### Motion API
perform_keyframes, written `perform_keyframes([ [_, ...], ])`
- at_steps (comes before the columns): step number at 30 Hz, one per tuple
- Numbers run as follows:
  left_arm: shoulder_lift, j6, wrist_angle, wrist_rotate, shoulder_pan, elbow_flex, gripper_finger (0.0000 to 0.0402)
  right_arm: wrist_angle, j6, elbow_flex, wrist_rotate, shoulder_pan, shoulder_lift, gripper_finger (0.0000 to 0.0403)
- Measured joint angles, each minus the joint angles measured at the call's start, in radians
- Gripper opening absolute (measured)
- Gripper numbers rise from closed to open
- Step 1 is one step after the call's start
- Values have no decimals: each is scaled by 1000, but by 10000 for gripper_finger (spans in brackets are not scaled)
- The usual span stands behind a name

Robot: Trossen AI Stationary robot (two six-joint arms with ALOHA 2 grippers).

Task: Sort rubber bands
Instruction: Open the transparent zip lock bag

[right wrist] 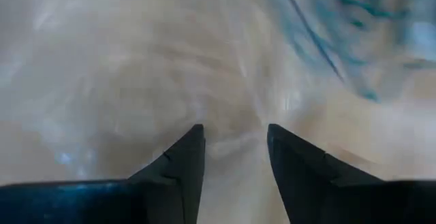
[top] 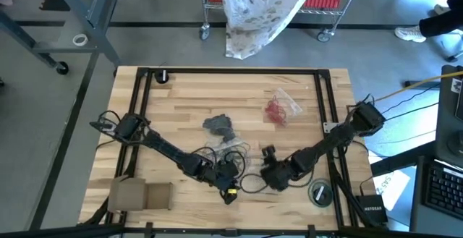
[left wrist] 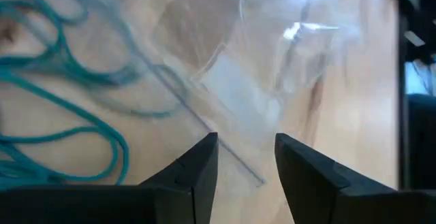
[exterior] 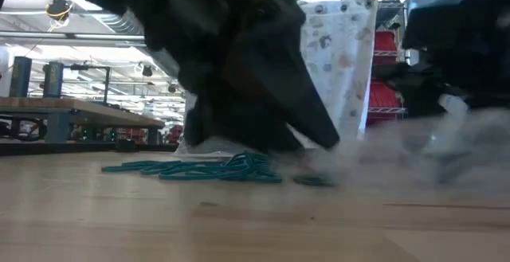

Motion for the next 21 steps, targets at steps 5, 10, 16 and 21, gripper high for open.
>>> perform_keyframes([
  [5, 35, 41, 199, 60, 25, 1, 139, 20, -110, 56, 163, -64, -92, 154],
  [10, -46, 127, 93, 121, 49, 1, 139, 7, -12, 88, 63, -66, -169, 154],
  [16, -161, 360, -170, -68, 40, 1, 139, 82, 150, 16, -121, -9, -192, 154],
  [21, -150, 679, -145, -183, 40, 2, 139, 286, 207, -116, -112, -8, -170, 154],
])
